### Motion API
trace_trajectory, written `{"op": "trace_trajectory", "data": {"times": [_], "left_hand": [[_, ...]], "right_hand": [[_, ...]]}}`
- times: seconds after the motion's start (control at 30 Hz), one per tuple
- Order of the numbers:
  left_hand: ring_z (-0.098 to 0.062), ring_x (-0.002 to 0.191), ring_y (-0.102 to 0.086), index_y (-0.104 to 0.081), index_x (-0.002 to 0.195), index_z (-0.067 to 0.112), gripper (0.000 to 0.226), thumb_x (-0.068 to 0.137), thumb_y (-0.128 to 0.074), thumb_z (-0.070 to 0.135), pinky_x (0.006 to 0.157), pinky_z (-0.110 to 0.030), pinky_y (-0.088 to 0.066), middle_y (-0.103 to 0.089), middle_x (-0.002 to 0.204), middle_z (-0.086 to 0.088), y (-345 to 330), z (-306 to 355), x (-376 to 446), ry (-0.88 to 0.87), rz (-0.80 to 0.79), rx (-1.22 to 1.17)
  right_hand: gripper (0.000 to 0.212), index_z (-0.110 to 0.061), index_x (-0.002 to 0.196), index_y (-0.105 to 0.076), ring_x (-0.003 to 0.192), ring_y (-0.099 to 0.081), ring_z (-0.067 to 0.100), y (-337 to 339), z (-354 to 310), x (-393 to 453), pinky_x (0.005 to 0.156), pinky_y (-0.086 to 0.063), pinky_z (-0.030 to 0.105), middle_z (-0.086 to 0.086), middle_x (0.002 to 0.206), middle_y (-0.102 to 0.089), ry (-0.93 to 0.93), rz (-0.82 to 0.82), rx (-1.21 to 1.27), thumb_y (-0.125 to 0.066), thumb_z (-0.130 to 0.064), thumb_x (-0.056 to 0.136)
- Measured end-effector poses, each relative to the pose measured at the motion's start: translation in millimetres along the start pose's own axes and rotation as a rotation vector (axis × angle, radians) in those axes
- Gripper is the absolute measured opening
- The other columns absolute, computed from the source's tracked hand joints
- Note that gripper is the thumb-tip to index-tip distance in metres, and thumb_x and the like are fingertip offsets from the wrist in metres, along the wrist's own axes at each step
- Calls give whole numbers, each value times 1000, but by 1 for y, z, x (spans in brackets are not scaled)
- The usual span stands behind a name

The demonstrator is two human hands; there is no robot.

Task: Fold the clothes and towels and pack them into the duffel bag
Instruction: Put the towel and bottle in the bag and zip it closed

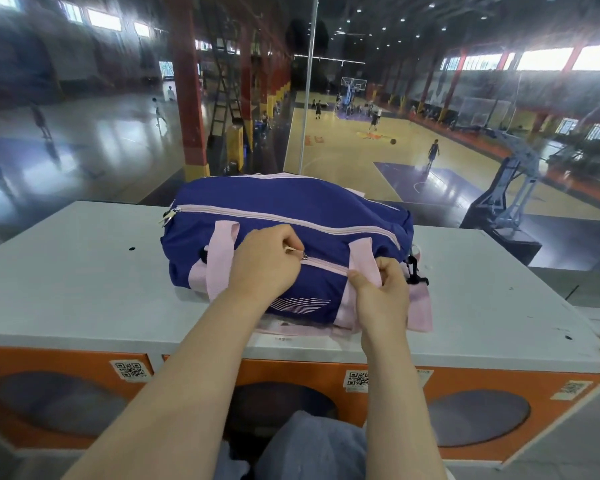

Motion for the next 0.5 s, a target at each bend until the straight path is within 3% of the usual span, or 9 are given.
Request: {"op": "trace_trajectory", "data": {"times": [0.23, 0.37, 0.5], "left_hand": [[-11, 82, -57, -57, 80, 33, 17, 91, -61, 21, 69, -29, -48, -64, 88, 10, 29, -44, 5, 84, 163, 75], [-18, 91, -55, -59, 88, 25, 7, 92, -59, 19, 70, -29, -43, -65, 93, 5, 51, -69, -2, 87, 265, 94], [-17, 90, -57, -61, 91, 21, 3, 93, -60, 20, 72, -26, -40, -66, 97, 4, 54, -102, -9, 171, 263, -58]], "right_hand": [[20, -24, 95, -48, 77, -51, 1, 3, 2, 1, 62, -39, 14, -17, 86, -52, 36, 55, -47, -64, -13, 90], [21, -22, 97, -48, 77, -52, 1, 5, 4, 0, 62, -39, 13, -16, 86, -52, 59, 101, -46, -64, -12, 89], [20, -22, 94, -48, 78, -53, 3, -1, 3, -1, 63, -41, 16, -14, 85, -54, 87, 87, -71, -64, -11, 88]]}}
Point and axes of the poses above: each hand's wrist, its own x-axis towards the middle knuckle, its own y-axis out of the back of the hand, z = x × y, the point moved 8 cm from there along x, towards the middle knuckle
